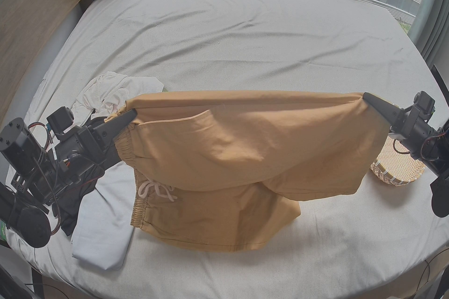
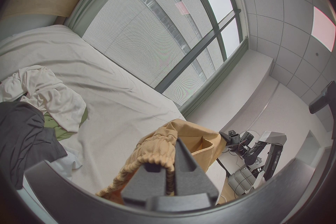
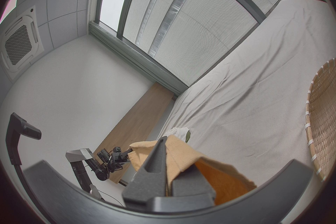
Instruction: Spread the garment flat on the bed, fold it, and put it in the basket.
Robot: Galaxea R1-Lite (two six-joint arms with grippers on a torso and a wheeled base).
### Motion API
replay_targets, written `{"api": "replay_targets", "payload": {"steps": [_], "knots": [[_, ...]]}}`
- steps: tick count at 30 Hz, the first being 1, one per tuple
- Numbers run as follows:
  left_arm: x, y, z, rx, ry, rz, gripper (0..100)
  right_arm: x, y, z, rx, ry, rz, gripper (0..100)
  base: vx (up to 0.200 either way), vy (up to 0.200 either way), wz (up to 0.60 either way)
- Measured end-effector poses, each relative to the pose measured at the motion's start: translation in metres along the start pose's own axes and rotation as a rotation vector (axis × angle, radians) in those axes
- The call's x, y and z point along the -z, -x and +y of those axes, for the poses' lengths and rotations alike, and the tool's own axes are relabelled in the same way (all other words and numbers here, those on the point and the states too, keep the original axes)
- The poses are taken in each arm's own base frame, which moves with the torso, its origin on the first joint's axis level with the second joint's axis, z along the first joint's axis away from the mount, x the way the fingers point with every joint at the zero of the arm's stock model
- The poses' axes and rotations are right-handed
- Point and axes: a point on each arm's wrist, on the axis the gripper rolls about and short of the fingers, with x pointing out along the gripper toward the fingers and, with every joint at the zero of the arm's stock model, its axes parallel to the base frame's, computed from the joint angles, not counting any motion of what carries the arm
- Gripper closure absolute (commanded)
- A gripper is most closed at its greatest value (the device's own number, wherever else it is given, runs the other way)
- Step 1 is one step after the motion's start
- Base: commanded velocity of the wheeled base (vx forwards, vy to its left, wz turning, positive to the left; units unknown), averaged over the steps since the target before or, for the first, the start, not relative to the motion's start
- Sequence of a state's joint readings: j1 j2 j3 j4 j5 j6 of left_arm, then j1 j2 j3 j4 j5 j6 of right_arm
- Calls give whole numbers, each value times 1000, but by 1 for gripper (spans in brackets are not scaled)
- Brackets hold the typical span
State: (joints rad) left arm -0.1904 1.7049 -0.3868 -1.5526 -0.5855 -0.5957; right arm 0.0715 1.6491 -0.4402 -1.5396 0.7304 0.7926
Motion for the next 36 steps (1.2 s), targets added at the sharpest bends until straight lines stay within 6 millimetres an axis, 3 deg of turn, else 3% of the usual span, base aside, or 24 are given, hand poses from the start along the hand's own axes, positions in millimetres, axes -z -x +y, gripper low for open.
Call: {"api": "replay_targets", "payload": {"steps": [13, 21, 36], "knots": [[-11, -21, 8, 18, -22, -48, 100, -3, -7, -8, 1, 6, -6, 100, 0, 0, 0], [-14, -44, 29, -48, -28, -114, 100, -19, -32, -31, -21, 43, -36, 100, 0, 0, 0], [-12, -83, 66, -96, -20, -188, 100, -28, -67, -67, -47, 70, -60, 100, 0, 0, 0]]}}
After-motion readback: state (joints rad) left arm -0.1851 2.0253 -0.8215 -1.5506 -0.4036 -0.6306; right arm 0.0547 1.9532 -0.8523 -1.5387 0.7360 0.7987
